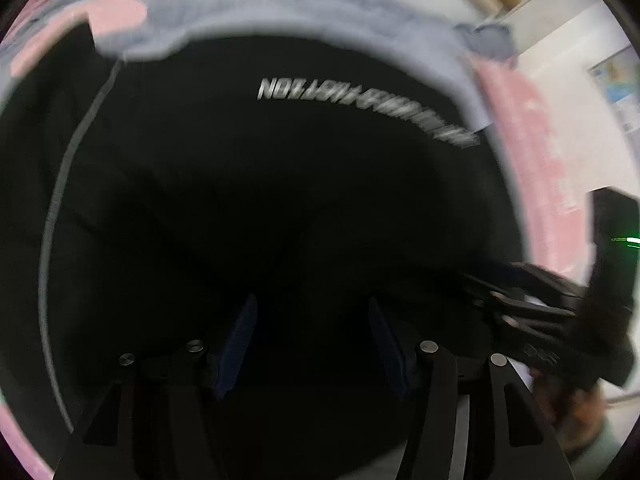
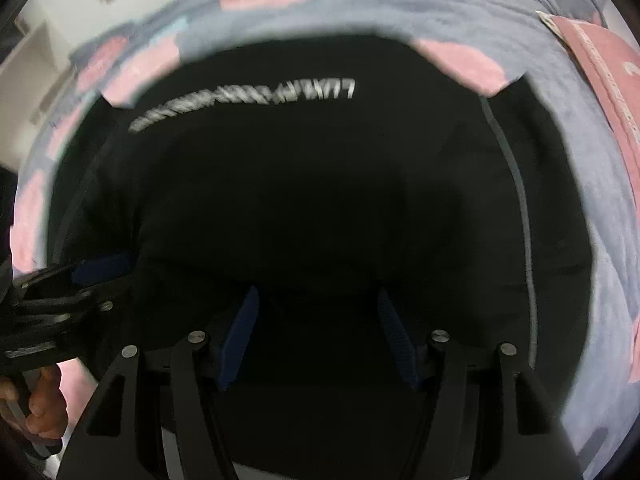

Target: Fold large clothes

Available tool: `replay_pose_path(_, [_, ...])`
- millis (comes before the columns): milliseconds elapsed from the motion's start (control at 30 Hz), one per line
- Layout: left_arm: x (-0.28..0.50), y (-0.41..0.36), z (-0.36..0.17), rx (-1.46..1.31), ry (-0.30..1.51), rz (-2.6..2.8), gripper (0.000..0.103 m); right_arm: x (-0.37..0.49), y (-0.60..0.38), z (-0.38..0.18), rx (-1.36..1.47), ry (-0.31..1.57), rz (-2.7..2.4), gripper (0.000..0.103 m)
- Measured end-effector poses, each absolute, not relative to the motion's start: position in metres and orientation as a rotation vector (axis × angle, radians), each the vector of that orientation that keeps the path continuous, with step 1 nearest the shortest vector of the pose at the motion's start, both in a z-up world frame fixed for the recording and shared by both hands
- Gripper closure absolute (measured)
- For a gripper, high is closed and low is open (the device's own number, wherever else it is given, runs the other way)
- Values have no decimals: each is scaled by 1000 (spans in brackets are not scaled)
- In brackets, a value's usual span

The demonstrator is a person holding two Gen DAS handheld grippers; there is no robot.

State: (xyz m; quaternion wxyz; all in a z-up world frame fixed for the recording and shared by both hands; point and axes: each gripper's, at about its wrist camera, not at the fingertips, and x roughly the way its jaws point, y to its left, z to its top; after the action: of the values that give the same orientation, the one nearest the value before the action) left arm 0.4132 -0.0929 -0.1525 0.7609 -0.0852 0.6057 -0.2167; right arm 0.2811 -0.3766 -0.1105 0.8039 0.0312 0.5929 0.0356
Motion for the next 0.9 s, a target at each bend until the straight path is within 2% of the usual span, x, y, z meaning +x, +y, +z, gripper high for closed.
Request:
replay_pose_path(200, [424, -96, -147, -189, 1347, -434, 44, 285, -383, -98, 94, 1290, 95, 37])
replay_pose_path(367, [433, -83, -103, -279, 1247, -496, 43, 309, -397, -51, 98, 1116, 59, 37])
replay_pose_path(467, [455, -83, -105, -299, 1231, -470, 43, 341, -403, -82, 110, 1194, 21, 37])
replay_pose_path(567, [479, -87, -144, -294, 1336, -420, 44, 356, -404, -120, 125, 1250, 26, 37])
replay_pose_path(633, [486, -89, -158, -289, 1358, -404, 44, 357, -402, -122, 104, 1253, 22, 36])
replay_pose_path(900, [443, -66, -114, -224, 1304, -560, 44, 288, -410, -57, 140, 1159, 133, 36])
